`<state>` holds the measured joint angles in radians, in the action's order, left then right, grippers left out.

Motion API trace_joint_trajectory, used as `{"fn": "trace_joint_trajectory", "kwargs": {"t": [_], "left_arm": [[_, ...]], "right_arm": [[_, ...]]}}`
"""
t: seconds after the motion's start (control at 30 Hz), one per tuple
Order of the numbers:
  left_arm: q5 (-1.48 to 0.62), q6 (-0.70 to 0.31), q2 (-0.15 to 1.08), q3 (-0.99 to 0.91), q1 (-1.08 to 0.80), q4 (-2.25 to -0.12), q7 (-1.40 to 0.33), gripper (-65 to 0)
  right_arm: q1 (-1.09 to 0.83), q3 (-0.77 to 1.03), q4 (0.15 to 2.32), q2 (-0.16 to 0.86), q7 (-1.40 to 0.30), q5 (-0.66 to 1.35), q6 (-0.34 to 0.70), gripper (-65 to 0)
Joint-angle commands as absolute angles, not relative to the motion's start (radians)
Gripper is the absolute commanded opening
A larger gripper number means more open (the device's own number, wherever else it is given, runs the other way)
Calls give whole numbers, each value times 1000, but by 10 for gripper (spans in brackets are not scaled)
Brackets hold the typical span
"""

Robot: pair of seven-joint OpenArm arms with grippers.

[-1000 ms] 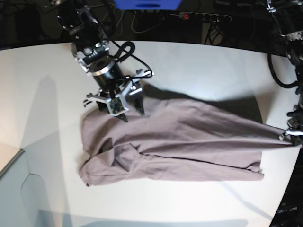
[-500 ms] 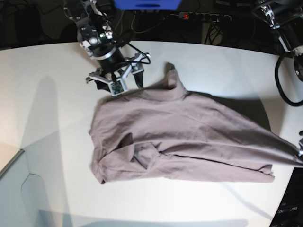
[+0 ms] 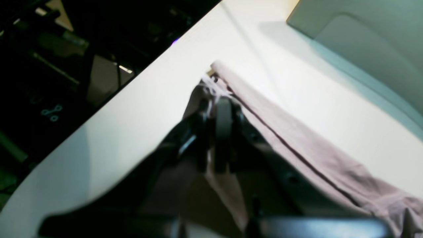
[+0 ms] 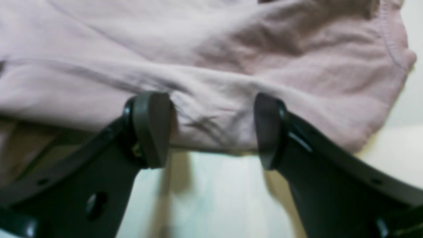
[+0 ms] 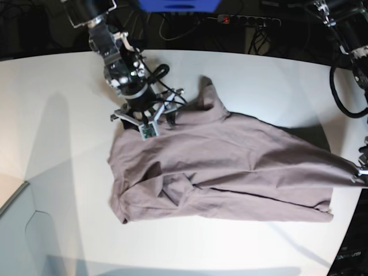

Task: Layout the t-shirt on the table in an organized manner, then fold the t-shirt properly
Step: 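Release the shirt with the right gripper and regrasp its collar edge, then pull the gathered shirt corner with the right gripper toward the hem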

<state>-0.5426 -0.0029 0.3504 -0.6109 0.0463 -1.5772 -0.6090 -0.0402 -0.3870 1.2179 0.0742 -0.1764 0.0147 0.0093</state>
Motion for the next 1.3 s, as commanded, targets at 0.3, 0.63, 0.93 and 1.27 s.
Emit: {"fn": "trace_joint_trajectory", "kwargs": {"t": [0.3,0.63,0.93,1.27], "left_arm": [[-547,-5,371,-618,30,-1624,-581,-649],[-547,-5,312,-656,-101,-1833,-581,-649],[-542,-5,265,-690,-137,-1845,-582,-649],[-538,-5,263,-680,-145,-1844,-590,-649]], "right_arm": [[-28,-380,1228,124,-157,13,13,-650],[-292,-216,1736,206,-156,10,13,-650],[-77,-251,1713,211,-203,8,73,-650],[367,-423,1132,84,-248,8,143,-647]]}}
